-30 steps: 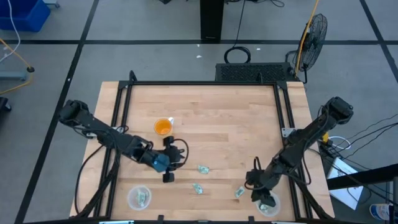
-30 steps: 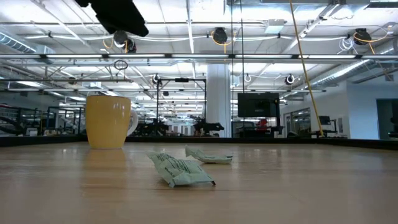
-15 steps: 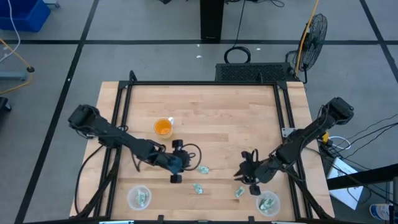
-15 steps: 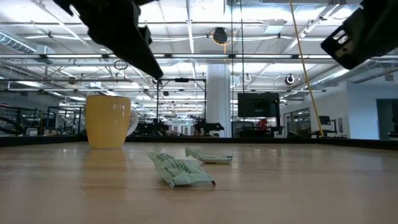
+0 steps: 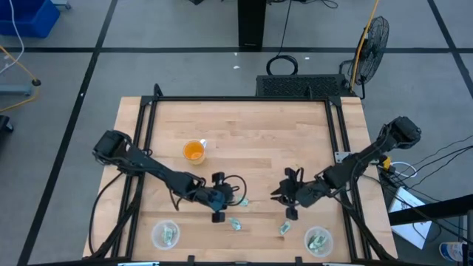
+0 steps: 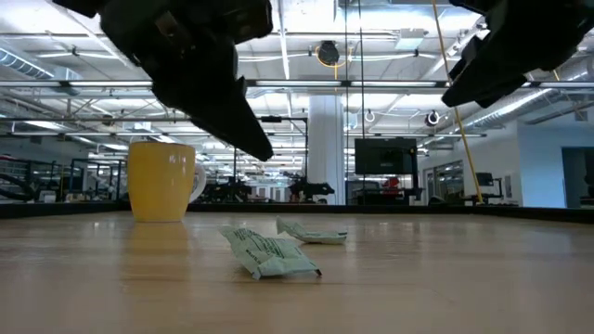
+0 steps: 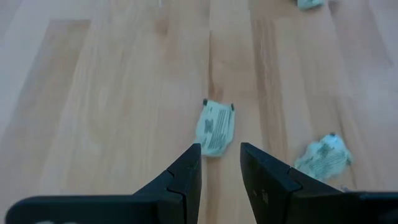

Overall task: Pick and place items into bin
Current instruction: Put the stevia packet into the left transparent bin

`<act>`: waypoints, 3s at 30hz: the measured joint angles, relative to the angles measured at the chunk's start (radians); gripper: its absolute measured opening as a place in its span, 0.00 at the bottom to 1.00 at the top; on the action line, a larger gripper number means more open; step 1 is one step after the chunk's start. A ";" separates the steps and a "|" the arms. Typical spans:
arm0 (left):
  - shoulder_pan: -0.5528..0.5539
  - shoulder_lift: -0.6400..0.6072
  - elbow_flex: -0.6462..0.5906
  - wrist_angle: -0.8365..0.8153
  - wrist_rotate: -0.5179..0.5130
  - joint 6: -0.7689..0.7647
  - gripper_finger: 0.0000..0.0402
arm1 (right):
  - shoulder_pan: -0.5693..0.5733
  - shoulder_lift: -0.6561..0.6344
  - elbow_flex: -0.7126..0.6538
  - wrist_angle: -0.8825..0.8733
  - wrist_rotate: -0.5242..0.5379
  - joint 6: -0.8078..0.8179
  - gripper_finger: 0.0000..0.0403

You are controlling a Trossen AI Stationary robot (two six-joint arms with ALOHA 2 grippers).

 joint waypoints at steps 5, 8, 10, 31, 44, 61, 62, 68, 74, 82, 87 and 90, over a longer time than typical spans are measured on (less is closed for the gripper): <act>0.000 0.051 0.000 0.039 0.002 -0.037 0.29 | -0.041 0.000 0.000 0.031 0.000 -0.092 0.16; 0.000 0.089 0.000 0.059 0.002 -0.038 0.29 | -0.065 0.000 0.000 0.067 0.000 -0.163 0.16; 0.001 0.111 0.000 0.083 0.001 -0.040 0.29 | -0.078 0.000 0.000 0.087 -0.001 -0.192 0.16; 0.093 0.174 0.000 0.123 0.062 -0.077 0.29 | -0.096 0.000 0.000 0.088 -0.005 -0.201 0.16; 0.097 0.174 0.000 0.153 0.133 -0.047 0.29 | -0.096 0.000 0.000 0.088 -0.006 -0.231 0.16; 0.160 0.173 0.000 0.183 0.247 0.007 0.29 | -0.096 0.000 0.000 0.087 -0.006 -0.231 0.16; 0.160 0.173 0.000 0.187 0.256 0.022 0.29 | -0.096 0.000 0.000 0.087 -0.006 -0.231 0.16; 0.169 0.173 0.000 0.238 0.263 0.063 0.29 | -0.096 0.000 0.000 0.081 -0.006 -0.231 0.16; 0.192 0.173 0.000 0.237 0.263 0.064 0.29 | -0.096 0.000 0.000 0.079 -0.006 -0.231 0.16; 0.205 0.173 0.000 0.339 0.326 0.170 0.29 | -0.096 0.000 0.000 0.079 -0.006 -0.232 0.16; 0.204 0.174 0.000 0.335 0.332 0.188 0.29 | -0.096 0.000 0.000 0.079 -0.006 -0.232 0.16; 0.205 0.197 0.001 0.349 0.331 0.188 0.29 | -0.096 0.000 0.000 0.080 -0.006 -0.233 0.16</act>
